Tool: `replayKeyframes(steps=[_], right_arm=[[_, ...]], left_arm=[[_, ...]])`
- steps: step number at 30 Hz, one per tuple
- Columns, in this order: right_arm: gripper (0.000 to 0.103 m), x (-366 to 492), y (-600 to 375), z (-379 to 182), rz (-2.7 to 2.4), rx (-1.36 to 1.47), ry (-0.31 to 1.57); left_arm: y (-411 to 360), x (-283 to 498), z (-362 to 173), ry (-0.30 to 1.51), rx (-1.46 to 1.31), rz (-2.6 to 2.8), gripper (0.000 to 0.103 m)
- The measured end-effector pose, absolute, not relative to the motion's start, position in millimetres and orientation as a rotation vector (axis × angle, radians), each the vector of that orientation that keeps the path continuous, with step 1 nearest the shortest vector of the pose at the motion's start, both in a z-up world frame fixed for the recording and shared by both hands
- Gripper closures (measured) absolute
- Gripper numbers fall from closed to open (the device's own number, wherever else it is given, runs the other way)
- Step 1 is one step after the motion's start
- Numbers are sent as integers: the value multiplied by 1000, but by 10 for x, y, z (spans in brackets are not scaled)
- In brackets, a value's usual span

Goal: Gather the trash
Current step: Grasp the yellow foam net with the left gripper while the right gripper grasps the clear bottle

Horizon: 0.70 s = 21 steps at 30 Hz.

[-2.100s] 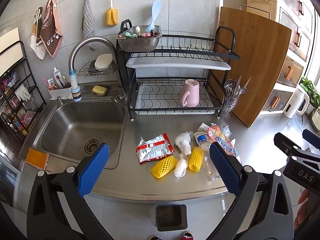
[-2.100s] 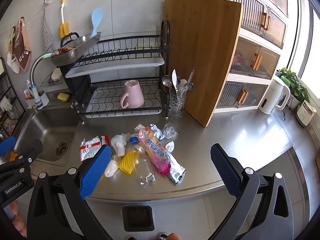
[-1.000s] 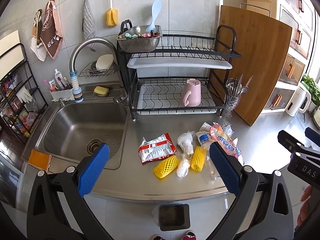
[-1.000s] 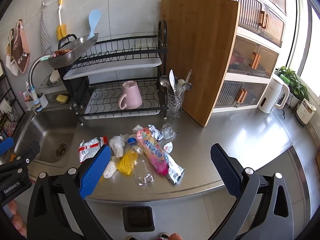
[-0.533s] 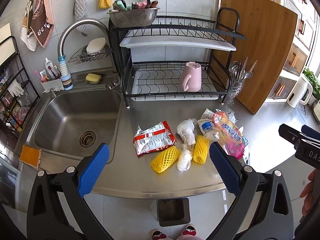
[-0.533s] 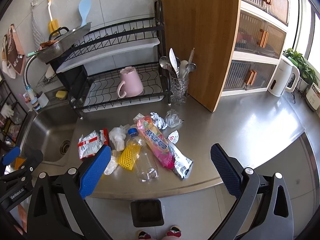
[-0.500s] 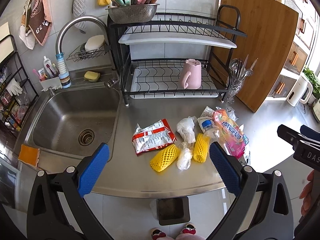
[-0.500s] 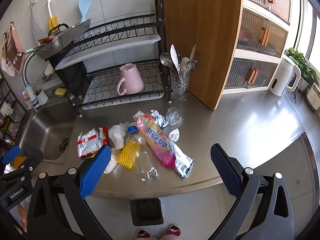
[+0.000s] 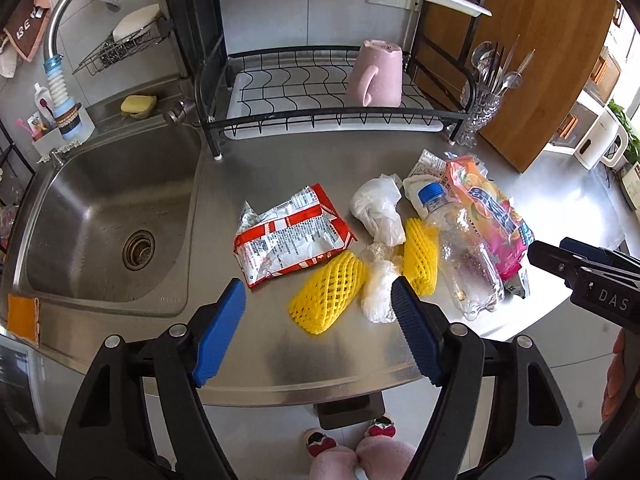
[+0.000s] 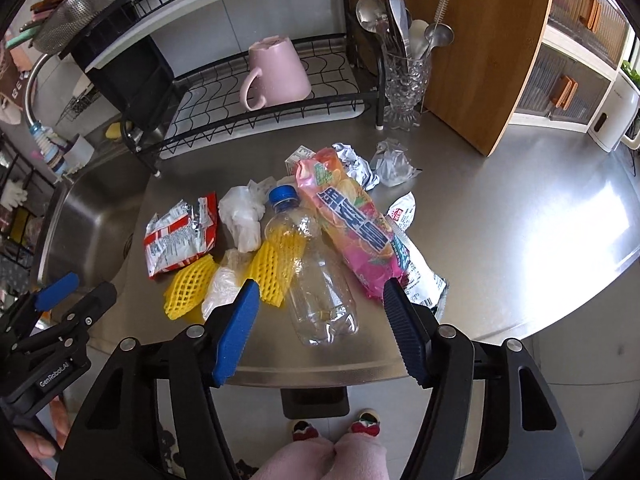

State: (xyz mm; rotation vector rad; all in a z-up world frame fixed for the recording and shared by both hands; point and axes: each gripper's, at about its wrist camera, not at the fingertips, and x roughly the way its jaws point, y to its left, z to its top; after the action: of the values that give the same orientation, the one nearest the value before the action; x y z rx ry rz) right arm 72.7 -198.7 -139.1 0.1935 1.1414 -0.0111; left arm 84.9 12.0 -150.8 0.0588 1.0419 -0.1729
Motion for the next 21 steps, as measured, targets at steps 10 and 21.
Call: replayKeyframes(steps=[10, 21], right_arm=[[42, 932, -1926, -1798, 8, 193, 1230], [41, 1084, -1928, -2095, 26, 196, 1295]], left_arm=[[52, 1147, -2087, 1136, 147, -231, 37], [15, 1316, -2469, 1209, 172, -262, 41]])
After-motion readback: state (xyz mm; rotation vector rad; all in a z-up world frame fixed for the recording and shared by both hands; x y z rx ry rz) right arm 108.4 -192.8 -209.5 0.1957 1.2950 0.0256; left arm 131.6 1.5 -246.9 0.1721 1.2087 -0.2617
